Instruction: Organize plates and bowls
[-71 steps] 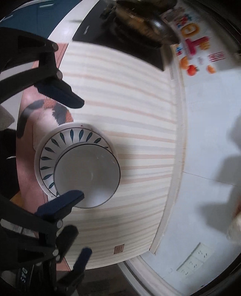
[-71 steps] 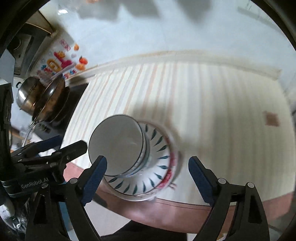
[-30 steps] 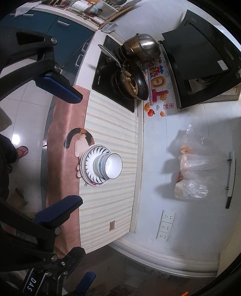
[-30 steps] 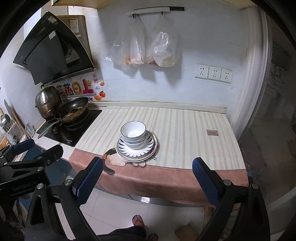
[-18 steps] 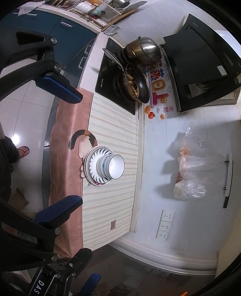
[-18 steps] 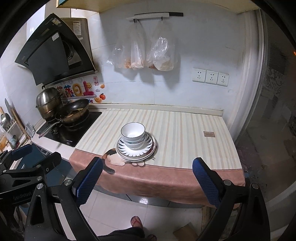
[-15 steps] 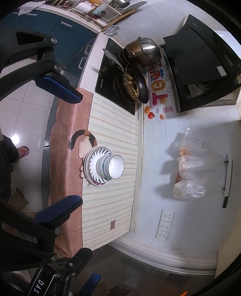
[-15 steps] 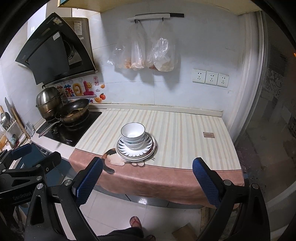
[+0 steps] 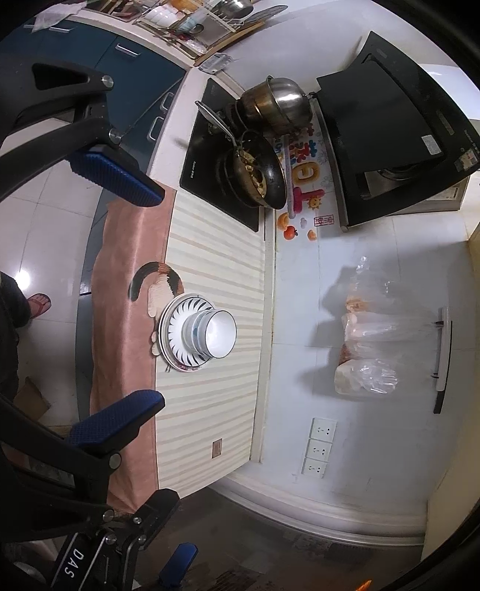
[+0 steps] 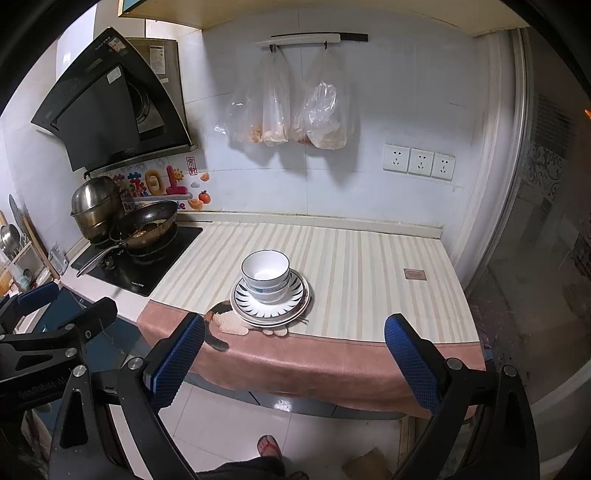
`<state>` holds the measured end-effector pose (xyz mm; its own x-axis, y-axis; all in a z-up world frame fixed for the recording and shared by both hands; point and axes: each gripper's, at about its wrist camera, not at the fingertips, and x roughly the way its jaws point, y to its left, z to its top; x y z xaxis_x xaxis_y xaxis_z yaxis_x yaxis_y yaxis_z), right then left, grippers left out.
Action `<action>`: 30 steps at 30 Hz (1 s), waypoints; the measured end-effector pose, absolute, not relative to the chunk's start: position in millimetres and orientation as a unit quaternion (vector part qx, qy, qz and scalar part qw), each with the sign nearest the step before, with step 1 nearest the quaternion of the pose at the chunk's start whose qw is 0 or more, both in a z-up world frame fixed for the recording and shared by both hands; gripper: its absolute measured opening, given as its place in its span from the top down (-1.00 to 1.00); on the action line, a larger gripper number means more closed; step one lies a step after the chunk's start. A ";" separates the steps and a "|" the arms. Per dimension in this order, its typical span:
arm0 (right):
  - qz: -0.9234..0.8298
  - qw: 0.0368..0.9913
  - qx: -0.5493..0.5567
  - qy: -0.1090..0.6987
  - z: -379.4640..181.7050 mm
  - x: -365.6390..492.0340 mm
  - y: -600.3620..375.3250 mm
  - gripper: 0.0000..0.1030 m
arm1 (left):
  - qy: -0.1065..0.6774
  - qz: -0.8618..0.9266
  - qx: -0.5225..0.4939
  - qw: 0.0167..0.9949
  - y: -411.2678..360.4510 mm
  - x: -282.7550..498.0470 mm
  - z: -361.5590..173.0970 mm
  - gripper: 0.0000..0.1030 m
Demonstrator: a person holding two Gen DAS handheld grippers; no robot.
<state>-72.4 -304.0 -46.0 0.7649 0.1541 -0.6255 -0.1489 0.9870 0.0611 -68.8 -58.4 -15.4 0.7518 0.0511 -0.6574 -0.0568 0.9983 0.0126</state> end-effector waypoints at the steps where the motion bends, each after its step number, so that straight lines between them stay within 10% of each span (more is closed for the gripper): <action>1: 0.081 0.939 0.005 0.333 -45.9 -71.6 -304.2 -0.94 | 0.350 0.029 -0.005 0.936 -57.9 -68.9 -14.9 -0.97; 30: 0.067 0.942 0.009 0.330 -45.6 -69.6 -299.6 -0.94 | 0.349 0.028 -0.004 0.937 -59.3 -65.8 -13.1 -0.97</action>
<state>-69.6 -299.6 -45.6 0.7732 0.1325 -0.6202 -0.1209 0.9908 0.0610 -65.8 -59.3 -13.1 0.7548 0.0494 -0.6541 -0.0549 0.9984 0.0120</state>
